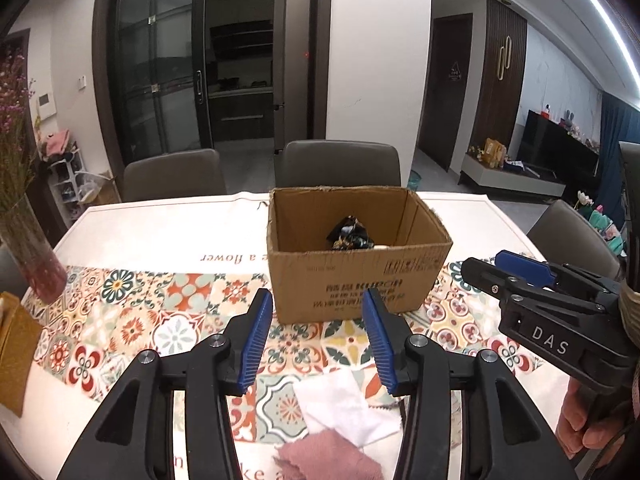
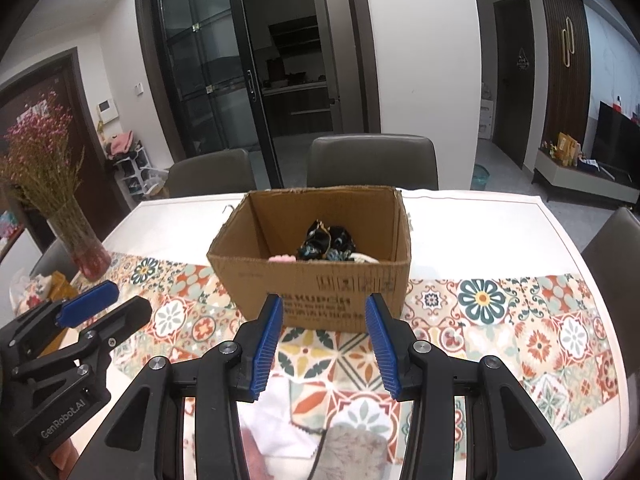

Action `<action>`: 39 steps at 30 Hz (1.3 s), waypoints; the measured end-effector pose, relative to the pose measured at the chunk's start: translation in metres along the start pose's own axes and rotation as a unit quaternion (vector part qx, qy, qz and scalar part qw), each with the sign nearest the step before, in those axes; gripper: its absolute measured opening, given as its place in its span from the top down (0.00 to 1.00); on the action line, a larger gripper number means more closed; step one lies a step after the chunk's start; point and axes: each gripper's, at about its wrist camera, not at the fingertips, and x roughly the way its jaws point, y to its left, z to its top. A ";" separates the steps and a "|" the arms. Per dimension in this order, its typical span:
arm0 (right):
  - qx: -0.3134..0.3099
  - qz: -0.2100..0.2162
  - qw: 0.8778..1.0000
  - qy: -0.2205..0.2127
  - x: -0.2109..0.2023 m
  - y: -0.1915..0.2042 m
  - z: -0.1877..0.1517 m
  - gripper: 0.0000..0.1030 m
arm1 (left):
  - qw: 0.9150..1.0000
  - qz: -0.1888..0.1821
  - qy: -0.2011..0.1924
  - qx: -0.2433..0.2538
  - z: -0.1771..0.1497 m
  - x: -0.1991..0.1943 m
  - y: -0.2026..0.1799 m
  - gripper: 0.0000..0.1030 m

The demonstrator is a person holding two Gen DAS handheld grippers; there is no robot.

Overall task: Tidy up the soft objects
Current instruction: 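Move both open tools back to the pink towel and floral pouch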

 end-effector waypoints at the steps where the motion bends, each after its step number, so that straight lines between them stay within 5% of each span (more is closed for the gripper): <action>1: -0.001 0.001 1.000 0.002 -0.001 0.000 -0.003 0.57 | 1.000 0.002 0.001 0.001 -0.003 -0.002 -0.001 0.54; 39: -0.002 0.010 0.997 0.081 -0.018 -0.017 -0.100 0.57 | 0.996 0.017 0.079 -0.023 -0.105 -0.028 -0.033 0.47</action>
